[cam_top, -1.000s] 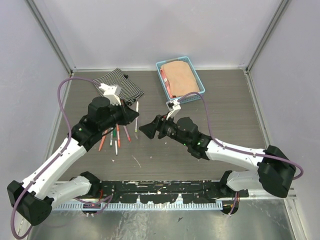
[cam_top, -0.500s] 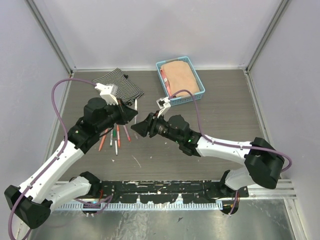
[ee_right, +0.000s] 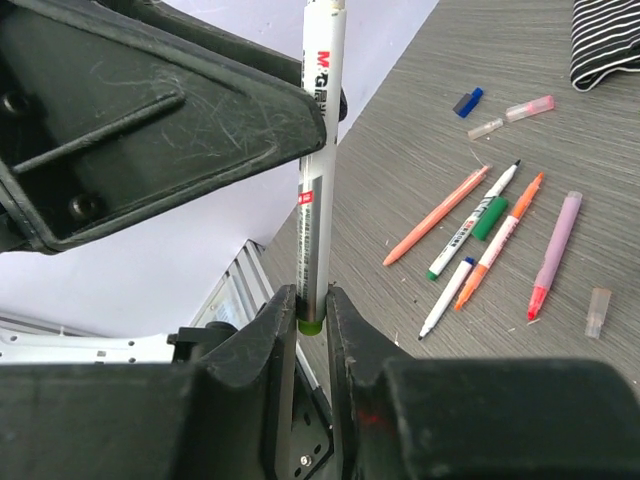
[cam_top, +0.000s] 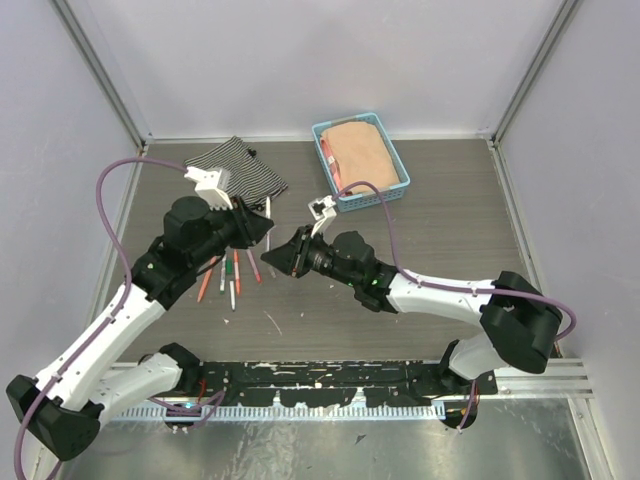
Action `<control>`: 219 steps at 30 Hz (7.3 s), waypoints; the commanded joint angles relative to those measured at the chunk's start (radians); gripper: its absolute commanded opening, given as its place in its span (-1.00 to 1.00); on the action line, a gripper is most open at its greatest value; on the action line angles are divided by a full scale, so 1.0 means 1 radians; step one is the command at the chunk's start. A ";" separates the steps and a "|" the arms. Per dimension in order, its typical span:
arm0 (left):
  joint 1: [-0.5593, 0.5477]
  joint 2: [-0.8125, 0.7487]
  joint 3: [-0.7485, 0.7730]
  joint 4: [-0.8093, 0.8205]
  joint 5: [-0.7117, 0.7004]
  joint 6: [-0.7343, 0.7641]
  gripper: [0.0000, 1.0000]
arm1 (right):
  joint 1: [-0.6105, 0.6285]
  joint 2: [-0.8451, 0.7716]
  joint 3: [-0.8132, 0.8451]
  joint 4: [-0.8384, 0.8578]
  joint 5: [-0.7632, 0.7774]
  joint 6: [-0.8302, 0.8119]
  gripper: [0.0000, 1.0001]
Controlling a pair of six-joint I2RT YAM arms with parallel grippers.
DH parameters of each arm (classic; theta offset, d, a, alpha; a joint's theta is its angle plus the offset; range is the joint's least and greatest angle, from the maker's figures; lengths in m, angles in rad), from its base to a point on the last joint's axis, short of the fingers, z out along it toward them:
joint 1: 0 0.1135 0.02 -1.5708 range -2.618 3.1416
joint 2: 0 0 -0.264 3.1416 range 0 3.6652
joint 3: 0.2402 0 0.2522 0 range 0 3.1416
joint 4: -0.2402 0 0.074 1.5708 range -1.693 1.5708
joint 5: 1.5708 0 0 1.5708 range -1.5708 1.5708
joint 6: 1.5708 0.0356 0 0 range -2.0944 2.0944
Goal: Insert the pens into the pen caps
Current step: Pick up the pen from the center of the board, then pick up the pen cap from the center of the board, then place the pen cap at the center of the board, then insert the pen cap onto the pen.
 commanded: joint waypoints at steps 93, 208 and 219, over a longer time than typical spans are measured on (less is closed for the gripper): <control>0.175 -0.197 0.158 -0.624 -0.095 0.318 -1.00 | -0.218 0.944 1.263 -0.956 -0.274 -1.004 0.45; 0.175 0.116 0.090 -0.544 -0.138 0.193 -1.00 | -0.160 0.042 0.094 -1.086 0.173 -0.482 -0.03; 0.176 0.160 0.132 -0.571 -0.194 0.106 -1.00 | -0.173 0.097 0.108 -1.095 0.171 -0.497 -0.07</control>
